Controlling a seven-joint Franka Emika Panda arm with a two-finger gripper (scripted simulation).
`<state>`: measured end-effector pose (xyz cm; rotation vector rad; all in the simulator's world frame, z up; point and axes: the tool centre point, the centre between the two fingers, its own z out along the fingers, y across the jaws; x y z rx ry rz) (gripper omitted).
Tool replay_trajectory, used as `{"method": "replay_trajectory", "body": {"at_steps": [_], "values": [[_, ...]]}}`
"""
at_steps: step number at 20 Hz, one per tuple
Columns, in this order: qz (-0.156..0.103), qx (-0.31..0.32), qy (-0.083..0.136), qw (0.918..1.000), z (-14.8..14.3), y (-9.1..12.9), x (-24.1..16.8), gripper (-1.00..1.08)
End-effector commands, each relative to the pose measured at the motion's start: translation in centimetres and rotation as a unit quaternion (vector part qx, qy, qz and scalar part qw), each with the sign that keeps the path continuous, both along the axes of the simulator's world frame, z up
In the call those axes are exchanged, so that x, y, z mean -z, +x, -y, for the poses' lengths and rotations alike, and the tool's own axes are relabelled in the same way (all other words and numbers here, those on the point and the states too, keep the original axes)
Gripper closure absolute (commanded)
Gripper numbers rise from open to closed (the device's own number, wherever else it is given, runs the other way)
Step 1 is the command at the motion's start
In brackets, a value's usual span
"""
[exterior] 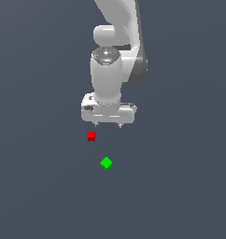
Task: Stack the red cube on top of the green cube.
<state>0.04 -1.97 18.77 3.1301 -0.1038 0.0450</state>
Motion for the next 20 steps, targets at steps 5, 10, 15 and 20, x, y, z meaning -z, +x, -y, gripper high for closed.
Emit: {"method": "replay_trajectory", "body": {"at_steps": [5,10,15,20], "values": [[0.0,-0.003,0.0,1.0,0.3,-0.2,0.4,-0.92],[-0.002,-0.014,0.001,0.9999,1.5,-0.9,1.8,-0.92],[-0.005,-0.033,0.001,0.9994,3.6,-2.0,4.3,-0.92],[-0.009,-0.058,0.003,0.9982,6.4,-3.3,7.6,-0.92]]}}
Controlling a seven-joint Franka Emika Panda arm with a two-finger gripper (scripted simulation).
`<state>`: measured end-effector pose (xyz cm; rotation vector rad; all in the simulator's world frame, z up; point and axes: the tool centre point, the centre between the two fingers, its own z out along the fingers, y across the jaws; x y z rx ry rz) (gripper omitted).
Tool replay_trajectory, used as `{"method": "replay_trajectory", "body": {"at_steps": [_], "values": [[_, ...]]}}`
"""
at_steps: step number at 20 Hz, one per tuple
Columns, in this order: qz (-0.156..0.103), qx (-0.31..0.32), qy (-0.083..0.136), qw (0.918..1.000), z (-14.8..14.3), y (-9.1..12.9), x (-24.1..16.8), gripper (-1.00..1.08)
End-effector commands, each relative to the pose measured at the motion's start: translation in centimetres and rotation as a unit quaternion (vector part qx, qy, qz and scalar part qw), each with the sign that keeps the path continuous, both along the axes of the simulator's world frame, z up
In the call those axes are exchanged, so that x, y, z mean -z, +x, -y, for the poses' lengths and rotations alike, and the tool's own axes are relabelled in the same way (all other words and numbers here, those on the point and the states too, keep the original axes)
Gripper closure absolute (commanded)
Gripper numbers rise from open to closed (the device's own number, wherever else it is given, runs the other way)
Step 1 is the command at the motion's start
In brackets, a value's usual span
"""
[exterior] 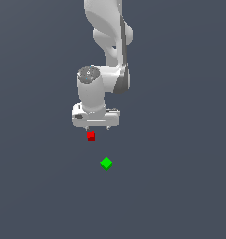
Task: Stack the red cube on top of the green cube.
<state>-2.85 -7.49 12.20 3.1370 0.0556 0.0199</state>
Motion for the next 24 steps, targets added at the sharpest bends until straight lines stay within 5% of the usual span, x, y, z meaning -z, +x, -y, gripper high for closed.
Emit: {"method": "replay_trajectory", "body": {"at_steps": [1,10,24], "values": [[-0.002,-0.012,0.001,0.9999,1.4,-0.6,1.6,-0.92],[-0.006,-0.038,0.002,0.9993,4.3,-1.6,4.9,-0.92],[-0.007,-0.039,0.002,0.9992,4.6,-1.7,6.4,-0.92]]}}
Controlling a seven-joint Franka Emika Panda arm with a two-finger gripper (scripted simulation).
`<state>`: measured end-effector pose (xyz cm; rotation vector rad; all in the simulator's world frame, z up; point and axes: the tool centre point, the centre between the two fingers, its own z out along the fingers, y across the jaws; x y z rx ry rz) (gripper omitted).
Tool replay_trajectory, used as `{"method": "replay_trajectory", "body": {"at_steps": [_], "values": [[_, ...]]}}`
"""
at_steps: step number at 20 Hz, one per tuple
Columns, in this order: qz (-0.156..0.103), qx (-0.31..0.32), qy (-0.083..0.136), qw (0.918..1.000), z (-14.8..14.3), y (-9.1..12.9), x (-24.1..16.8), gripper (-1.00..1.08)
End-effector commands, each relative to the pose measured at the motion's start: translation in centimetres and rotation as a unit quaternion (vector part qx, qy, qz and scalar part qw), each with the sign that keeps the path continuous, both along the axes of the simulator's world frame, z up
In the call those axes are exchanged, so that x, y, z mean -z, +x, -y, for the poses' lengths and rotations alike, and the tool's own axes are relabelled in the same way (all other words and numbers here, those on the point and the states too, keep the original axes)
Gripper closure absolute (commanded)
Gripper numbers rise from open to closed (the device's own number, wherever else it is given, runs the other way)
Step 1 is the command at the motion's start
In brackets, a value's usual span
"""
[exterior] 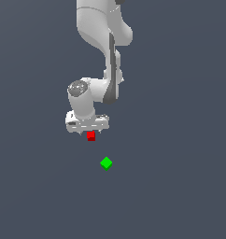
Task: Stack the red cube on top of the green cube.
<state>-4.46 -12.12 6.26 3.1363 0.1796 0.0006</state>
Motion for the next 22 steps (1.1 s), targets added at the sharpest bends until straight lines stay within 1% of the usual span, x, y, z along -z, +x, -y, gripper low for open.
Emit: {"method": "replay_trajectory", "body": {"at_steps": [1,7,12,13,22], "values": [[-0.001,0.0,0.0,1.0,0.0,-0.1,0.9,-0.92],[0.0,0.0,0.0,1.0,-0.1,-0.1,3.6,-0.92],[0.0,0.0,0.0,1.0,0.0,0.0,4.3,-0.92],[0.0,0.0,0.0,1.0,0.0,0.0,4.3,1.08],[0.0,0.0,0.0,1.0,0.0,0.0,4.3,1.08]]}}
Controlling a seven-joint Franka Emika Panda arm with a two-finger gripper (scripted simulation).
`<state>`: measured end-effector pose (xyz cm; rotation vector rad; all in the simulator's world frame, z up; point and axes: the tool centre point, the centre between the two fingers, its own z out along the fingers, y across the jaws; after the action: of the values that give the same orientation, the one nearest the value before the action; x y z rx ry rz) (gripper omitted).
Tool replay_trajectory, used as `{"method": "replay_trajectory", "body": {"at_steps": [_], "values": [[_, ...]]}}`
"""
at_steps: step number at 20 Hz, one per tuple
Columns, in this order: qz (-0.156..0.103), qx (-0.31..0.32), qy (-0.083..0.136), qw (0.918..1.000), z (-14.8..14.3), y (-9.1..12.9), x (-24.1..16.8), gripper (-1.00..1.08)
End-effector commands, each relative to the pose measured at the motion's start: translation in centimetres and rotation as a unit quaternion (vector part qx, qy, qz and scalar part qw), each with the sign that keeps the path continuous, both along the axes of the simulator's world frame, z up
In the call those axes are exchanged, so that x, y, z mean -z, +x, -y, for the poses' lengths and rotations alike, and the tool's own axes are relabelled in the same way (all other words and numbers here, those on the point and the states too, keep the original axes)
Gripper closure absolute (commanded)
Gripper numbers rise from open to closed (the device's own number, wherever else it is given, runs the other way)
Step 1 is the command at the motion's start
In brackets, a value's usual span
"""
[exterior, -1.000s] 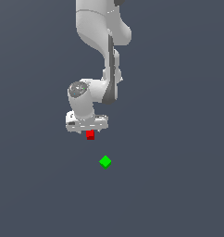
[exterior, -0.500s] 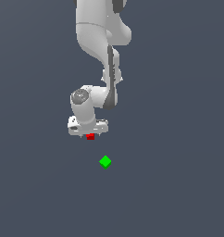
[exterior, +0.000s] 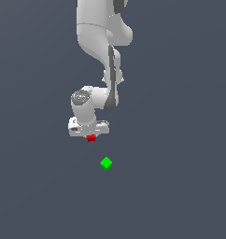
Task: Stack the red cube on top of the green cube.
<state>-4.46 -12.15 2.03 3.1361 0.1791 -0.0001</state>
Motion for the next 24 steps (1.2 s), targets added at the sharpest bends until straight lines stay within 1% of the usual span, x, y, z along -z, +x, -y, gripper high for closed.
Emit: {"method": "replay_trajectory", "body": {"at_steps": [1,5,9,18,24], "values": [[0.0,-0.001,0.0,1.0,-0.1,0.0,0.0,1.08],[0.0,-0.001,0.0,1.0,-0.1,0.0,-0.4,1.08],[0.0,-0.001,0.0,1.0,-0.1,0.0,-1.8,1.08],[0.0,-0.001,0.0,1.0,-0.1,-0.1,-7.4,1.08],[0.0,-0.001,0.0,1.0,-0.1,-0.1,-9.7,1.08]]}}
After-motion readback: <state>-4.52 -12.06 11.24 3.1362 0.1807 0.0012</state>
